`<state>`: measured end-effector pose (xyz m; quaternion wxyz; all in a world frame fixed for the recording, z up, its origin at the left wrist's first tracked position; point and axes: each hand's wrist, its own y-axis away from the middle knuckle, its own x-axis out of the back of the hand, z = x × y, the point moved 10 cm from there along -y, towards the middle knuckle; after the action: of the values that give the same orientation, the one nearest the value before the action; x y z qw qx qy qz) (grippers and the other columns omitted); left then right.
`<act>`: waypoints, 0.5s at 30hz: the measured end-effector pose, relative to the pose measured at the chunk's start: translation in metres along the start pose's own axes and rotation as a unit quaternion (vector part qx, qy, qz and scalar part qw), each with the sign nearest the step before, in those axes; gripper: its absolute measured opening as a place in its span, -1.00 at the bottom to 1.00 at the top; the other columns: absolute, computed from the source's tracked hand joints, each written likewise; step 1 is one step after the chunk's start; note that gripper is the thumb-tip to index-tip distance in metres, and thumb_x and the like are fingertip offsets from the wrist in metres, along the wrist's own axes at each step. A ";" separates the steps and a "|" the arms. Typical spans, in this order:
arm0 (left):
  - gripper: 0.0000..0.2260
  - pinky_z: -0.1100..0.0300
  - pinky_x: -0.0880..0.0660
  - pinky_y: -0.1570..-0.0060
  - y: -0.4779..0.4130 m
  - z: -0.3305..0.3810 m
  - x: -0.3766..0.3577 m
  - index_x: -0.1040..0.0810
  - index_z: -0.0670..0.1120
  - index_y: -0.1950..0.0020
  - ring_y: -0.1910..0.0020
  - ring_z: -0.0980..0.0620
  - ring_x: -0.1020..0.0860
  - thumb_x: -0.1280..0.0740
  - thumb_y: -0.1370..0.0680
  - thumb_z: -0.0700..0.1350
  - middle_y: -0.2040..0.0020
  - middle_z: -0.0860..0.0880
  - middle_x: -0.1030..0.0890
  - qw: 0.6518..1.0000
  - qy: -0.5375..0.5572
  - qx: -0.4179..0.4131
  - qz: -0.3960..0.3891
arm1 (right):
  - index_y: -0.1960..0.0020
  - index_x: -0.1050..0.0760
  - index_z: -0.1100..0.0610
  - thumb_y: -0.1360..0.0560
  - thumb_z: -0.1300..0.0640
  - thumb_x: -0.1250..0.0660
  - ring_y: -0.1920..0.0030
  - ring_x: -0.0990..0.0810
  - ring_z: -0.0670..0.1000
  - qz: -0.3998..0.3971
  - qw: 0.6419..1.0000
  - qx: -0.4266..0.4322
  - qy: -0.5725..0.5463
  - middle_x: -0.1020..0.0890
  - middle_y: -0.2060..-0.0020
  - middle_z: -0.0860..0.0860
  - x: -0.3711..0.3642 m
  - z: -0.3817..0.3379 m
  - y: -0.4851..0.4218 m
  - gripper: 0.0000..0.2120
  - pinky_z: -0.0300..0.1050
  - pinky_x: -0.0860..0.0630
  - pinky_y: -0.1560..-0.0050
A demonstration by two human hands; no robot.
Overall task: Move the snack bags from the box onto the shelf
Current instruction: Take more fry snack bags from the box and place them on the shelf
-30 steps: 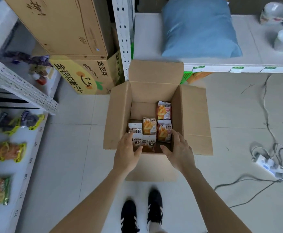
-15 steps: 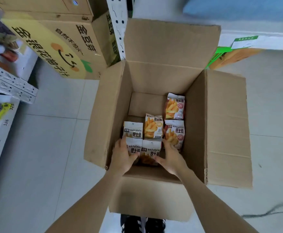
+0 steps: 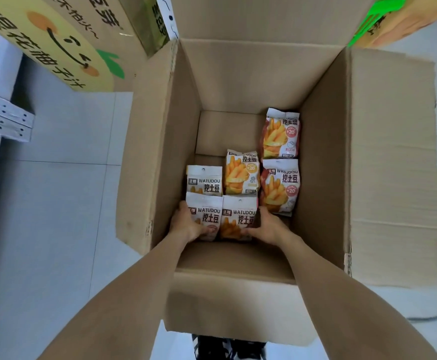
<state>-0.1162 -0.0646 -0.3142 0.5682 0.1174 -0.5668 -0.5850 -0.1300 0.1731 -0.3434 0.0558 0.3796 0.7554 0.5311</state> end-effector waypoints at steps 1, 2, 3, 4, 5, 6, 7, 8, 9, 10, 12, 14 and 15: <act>-0.17 -0.01 -0.48 -0.25 -0.001 0.000 -0.002 -0.31 -0.10 -0.35 -0.23 -0.07 -0.52 -0.67 -0.19 -0.15 -0.21 -0.05 -0.54 1.000 0.001 -0.001 -0.007 | -0.47 -0.18 0.08 -0.41 -0.02 -0.50 -0.37 -0.41 0.11 -0.011 1.000 -0.006 -0.009 -0.46 -0.37 0.06 -0.004 0.003 -0.003 -0.24 -0.02 -0.36 -0.32; -0.16 -0.01 -0.48 -0.26 -0.003 -0.001 -0.004 -0.30 -0.08 -0.37 -0.24 -0.07 -0.52 -0.66 -0.20 -0.18 -0.22 -0.04 -0.54 1.000 0.002 -0.004 -0.014 | -0.47 -0.18 0.08 -0.41 0.00 -0.51 -0.37 -0.41 0.11 -0.018 1.000 -0.010 -0.018 -0.46 -0.37 0.06 -0.008 0.005 -0.006 -0.23 -0.03 -0.34 -0.32; -0.15 -0.02 -0.47 -0.26 -0.005 -0.002 -0.005 -0.29 -0.06 -0.39 -0.25 -0.07 -0.51 -0.65 -0.20 -0.20 -0.24 -0.04 -0.54 1.000 0.002 -0.008 -0.019 | -0.47 -0.18 0.07 -0.40 0.01 -0.51 -0.37 -0.40 0.11 -0.025 0.999 -0.014 -0.028 -0.46 -0.37 0.06 -0.011 0.007 -0.009 -0.23 -0.03 -0.33 -0.33; -0.14 -0.01 -0.46 -0.27 -0.007 -0.002 -0.005 -0.28 -0.05 -0.41 -0.27 -0.07 -0.50 -0.64 -0.21 -0.22 -0.25 -0.04 -0.53 1.000 0.001 -0.012 -0.021 | -0.48 -0.18 0.07 -0.40 0.02 -0.51 -0.38 -0.40 0.10 -0.029 0.999 -0.017 -0.036 -0.46 -0.37 0.06 -0.013 0.008 -0.013 -0.23 -0.03 -0.33 -0.34; -0.13 0.00 -0.46 -0.28 -0.009 -0.003 -0.005 -0.26 -0.03 -0.43 -0.28 -0.07 -0.49 -0.63 -0.23 -0.23 -0.27 -0.04 -0.53 1.000 0.000 -0.017 -0.021 | -0.48 -0.18 0.06 -0.40 0.03 -0.51 -0.38 -0.40 0.10 -0.030 0.998 -0.017 -0.043 -0.46 -0.37 0.05 -0.015 0.009 -0.016 -0.23 -0.03 -0.32 -0.35; -0.13 0.01 -0.45 -0.28 -0.011 -0.003 -0.006 -0.25 -0.02 -0.45 -0.28 -0.07 -0.49 -0.62 -0.25 -0.24 -0.28 -0.04 -0.52 1.000 -0.003 -0.021 -0.021 | -0.47 -0.19 0.06 -0.40 0.03 -0.51 -0.38 -0.40 0.10 -0.028 0.998 -0.016 -0.049 -0.46 -0.37 0.05 -0.015 0.010 -0.020 -0.24 -0.02 -0.33 -0.37; -0.14 0.03 -0.46 -0.26 -0.013 -0.003 -0.006 -0.23 -0.01 -0.46 -0.28 -0.07 -0.49 -0.61 -0.28 -0.26 -0.28 -0.05 -0.52 0.999 -0.005 -0.025 -0.022 | -0.46 -0.19 0.05 -0.40 0.04 -0.51 -0.38 -0.40 0.10 -0.025 0.998 -0.016 -0.055 -0.46 -0.37 0.05 -0.016 0.010 -0.024 -0.25 0.00 -0.34 -0.38; -0.15 0.06 -0.47 -0.22 -0.015 -0.004 -0.006 -0.22 -0.01 -0.47 -0.27 -0.07 -0.50 -0.59 -0.30 -0.27 -0.28 -0.05 -0.53 0.999 -0.007 -0.027 -0.020 | -0.45 -0.20 0.06 -0.40 0.05 -0.51 -0.37 -0.41 0.10 -0.022 0.998 -0.014 -0.065 -0.47 -0.36 0.05 -0.017 0.010 -0.027 -0.26 0.02 -0.35 -0.37; -0.17 0.09 -0.48 -0.17 -0.016 -0.005 -0.006 -0.21 -0.01 -0.48 -0.25 -0.06 -0.51 -0.57 -0.33 -0.27 -0.27 -0.05 -0.53 0.999 -0.007 -0.029 -0.017 | -0.45 -0.20 0.06 -0.40 0.07 -0.51 -0.36 -0.42 0.10 -0.019 0.997 -0.012 -0.077 -0.47 -0.35 0.05 -0.019 0.008 -0.031 -0.27 0.02 -0.36 -0.36; -0.20 0.12 -0.48 -0.12 -0.017 -0.006 -0.006 -0.22 -0.01 -0.47 -0.23 -0.06 -0.52 -0.55 -0.35 -0.27 -0.27 -0.05 -0.54 0.999 -0.006 -0.030 -0.010 | -0.44 -0.20 0.07 -0.40 0.08 -0.51 -0.36 -0.42 0.10 -0.013 0.996 -0.009 -0.092 -0.48 -0.35 0.05 -0.021 0.007 -0.034 -0.27 0.02 -0.37 -0.35; -0.28 0.12 -0.48 -0.08 -0.019 -0.006 -0.003 -0.25 -0.01 -0.45 -0.22 -0.06 -0.54 -0.52 -0.40 -0.26 -0.26 -0.06 -0.55 0.999 -0.006 -0.033 0.007 | -0.44 -0.19 0.07 -0.40 0.09 -0.52 -0.36 -0.43 0.11 0.000 0.993 -0.004 -0.117 -0.48 -0.34 0.04 -0.023 0.004 -0.037 -0.26 0.03 -0.39 -0.35; -0.34 0.09 -0.50 -0.10 -0.020 -0.006 0.000 -0.28 -0.03 -0.43 -0.21 -0.07 -0.55 -0.51 -0.42 -0.25 -0.26 -0.08 -0.56 0.999 -0.011 -0.036 0.017 | -0.44 -0.21 0.06 -0.40 0.10 -0.52 -0.36 -0.42 0.11 0.006 0.991 0.000 -0.134 -0.48 -0.34 0.03 -0.025 0.002 -0.038 -0.27 0.06 -0.38 -0.36; -0.36 0.08 -0.50 -0.12 -0.019 -0.005 0.002 -0.30 -0.04 -0.42 -0.21 -0.07 -0.55 -0.51 -0.42 -0.23 -0.26 -0.08 -0.56 0.999 -0.014 -0.038 0.021 | -0.43 -0.22 0.05 -0.39 0.11 -0.52 -0.36 -0.43 0.10 0.008 0.989 0.000 -0.145 -0.49 -0.33 0.02 -0.025 0.002 -0.037 -0.28 0.08 -0.38 -0.36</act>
<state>-0.1228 -0.0749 -0.3300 0.5760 0.0759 -0.5546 -0.5957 -0.1303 0.1534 -0.3840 0.1598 0.4588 0.7364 0.4708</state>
